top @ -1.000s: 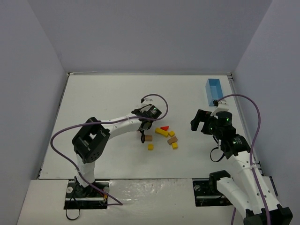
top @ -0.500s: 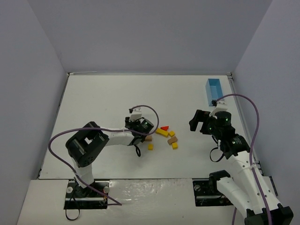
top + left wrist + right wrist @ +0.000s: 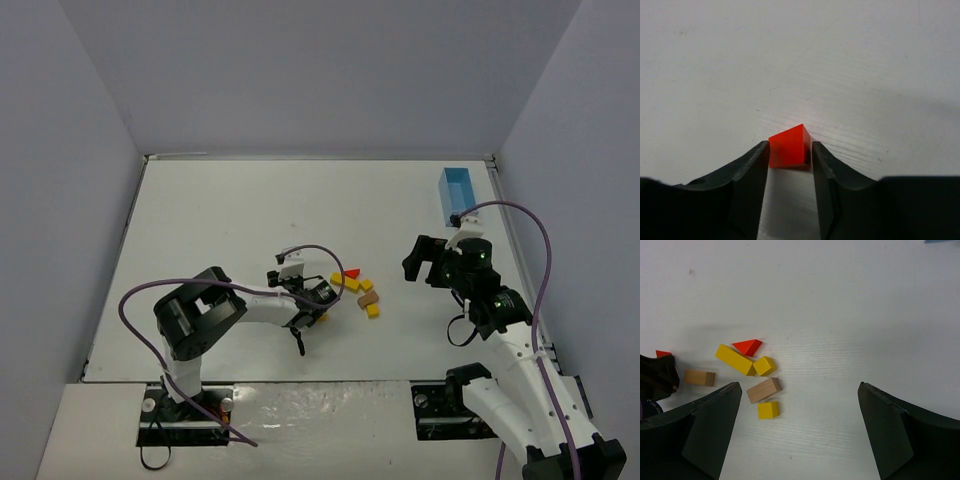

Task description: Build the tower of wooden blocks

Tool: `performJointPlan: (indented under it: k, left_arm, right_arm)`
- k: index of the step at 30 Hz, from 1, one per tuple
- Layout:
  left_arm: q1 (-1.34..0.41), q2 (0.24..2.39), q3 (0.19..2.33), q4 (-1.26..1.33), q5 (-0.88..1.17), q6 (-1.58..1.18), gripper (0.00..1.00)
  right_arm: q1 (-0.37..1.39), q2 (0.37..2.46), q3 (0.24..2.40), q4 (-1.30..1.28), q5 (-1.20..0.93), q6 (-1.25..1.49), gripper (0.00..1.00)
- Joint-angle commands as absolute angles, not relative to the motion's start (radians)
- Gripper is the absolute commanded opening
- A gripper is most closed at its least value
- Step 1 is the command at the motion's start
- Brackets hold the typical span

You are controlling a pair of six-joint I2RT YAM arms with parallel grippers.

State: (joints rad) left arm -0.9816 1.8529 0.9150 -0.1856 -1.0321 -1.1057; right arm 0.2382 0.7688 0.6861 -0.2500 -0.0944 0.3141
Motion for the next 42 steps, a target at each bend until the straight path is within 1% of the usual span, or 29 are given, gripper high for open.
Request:
performJointPlan:
  k: [1,4,6,10,16,21,24,29,35,41,42]
  left_arm:
    - [-0.996,1.777,0.947,-0.340,-1.044,-1.233,0.44]
    - [-0.995,1.683,0.948,-0.371,-1.041,-1.213,0.55]
    - [-0.993,1.619,0.960,-0.393,-1.022,-1.197,0.58]
    - [-0.962,1.553,0.992,-0.438,-0.891,-1.153,0.58]
    - [-0.827,1.564,1.033,-0.503,-0.542,-1.141,0.58]
    - [-0.761,1.609,1.074,-0.526,-0.408,-1.092,0.58]
    - [-0.739,1.656,1.097,-0.533,-0.377,-1.050,0.57]
    - [-0.712,1.722,1.148,-0.549,-0.316,-1.000,0.48]
    - [-0.706,1.747,1.163,-0.578,-0.328,-0.997,0.35]
    - [-0.663,1.763,1.197,-0.595,-0.338,-0.928,0.13]
    - [-0.655,1.769,1.203,-0.595,-0.333,-0.910,0.11]
  right_arm:
    - [0.252,0.779,0.690,-0.192,-0.102,0.317,1.00]
    - [0.253,0.786,0.690,-0.192,-0.104,0.315,1.00]
    - [0.253,0.790,0.692,-0.192,-0.107,0.314,1.00]
    - [0.255,0.795,0.692,-0.191,-0.115,0.312,1.00]
    - [0.260,0.794,0.692,-0.190,-0.120,0.311,1.00]
    - [0.267,0.793,0.690,-0.190,-0.123,0.310,1.00]
    - [0.272,0.791,0.692,-0.190,-0.121,0.310,1.00]
    - [0.281,0.787,0.692,-0.190,-0.116,0.312,1.00]
    - [0.285,0.788,0.690,-0.190,-0.112,0.314,1.00]
    - [0.287,0.790,0.690,-0.190,-0.110,0.314,1.00]
    - [0.288,0.790,0.691,-0.190,-0.110,0.314,1.00]
